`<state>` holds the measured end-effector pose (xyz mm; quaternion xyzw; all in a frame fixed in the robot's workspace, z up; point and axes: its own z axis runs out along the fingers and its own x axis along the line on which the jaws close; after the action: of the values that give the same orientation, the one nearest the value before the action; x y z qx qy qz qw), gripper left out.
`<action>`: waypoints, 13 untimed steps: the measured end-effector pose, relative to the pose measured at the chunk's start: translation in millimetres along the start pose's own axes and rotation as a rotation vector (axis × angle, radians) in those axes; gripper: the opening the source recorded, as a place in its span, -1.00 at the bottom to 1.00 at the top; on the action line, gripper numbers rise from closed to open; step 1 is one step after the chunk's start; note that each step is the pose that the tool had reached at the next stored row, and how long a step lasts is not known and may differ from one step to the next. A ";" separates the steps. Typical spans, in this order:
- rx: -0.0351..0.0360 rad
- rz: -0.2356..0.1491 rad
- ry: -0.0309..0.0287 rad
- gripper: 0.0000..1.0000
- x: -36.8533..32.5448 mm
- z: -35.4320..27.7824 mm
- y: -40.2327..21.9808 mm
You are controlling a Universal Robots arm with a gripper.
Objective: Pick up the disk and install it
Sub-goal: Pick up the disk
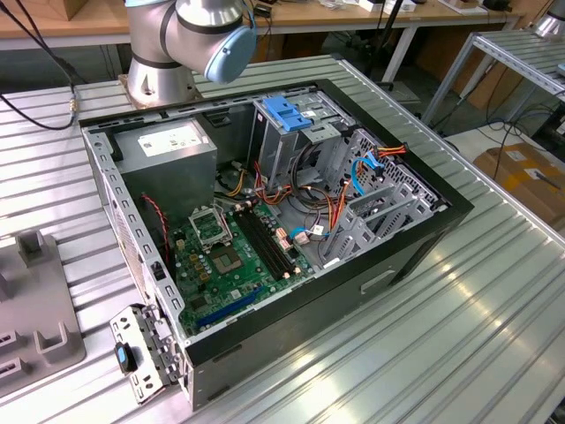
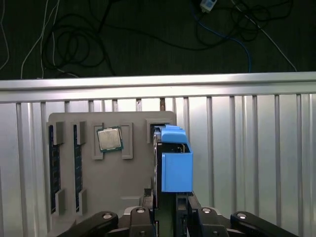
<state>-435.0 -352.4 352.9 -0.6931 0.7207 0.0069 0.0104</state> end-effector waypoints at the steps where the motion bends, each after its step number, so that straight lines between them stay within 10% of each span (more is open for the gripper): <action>1: 0.0002 0.000 -0.0001 -0.29 0.0 -0.1 0.0; 13: 0.0001 0.000 0.0000 -0.30 0.0 -0.3 0.0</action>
<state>-435.0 -352.4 353.2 -0.6931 0.7207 0.0069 0.0104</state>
